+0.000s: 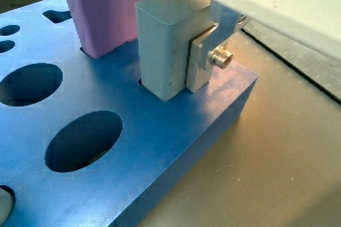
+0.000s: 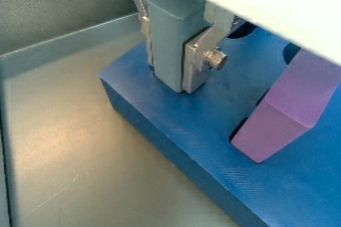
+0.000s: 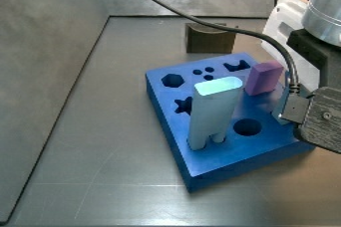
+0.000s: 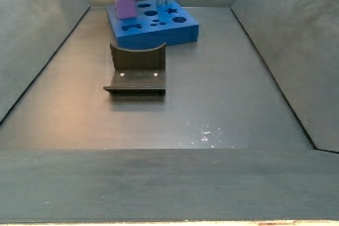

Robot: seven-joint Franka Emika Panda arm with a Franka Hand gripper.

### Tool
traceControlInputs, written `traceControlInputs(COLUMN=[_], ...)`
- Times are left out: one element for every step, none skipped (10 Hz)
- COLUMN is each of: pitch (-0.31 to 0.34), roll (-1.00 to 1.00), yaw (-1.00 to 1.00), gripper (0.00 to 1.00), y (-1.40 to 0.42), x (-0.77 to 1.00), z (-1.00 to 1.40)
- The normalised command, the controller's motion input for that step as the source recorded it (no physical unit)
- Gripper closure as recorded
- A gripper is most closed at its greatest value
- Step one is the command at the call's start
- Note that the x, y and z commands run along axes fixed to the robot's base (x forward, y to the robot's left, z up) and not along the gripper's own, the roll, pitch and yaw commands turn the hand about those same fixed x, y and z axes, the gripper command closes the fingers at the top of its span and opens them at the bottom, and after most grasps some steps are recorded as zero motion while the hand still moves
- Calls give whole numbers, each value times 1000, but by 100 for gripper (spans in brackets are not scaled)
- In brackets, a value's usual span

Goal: Pick up the rectangle object. Move to above the board. Insert the rectangle object.
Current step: Insert the rectangle object.

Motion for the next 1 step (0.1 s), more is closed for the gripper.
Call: traceControlInputs(pitch=[-314], roll=[0], yaw=[103], gripper=[100], y=[-169], x=[0], z=[-283])
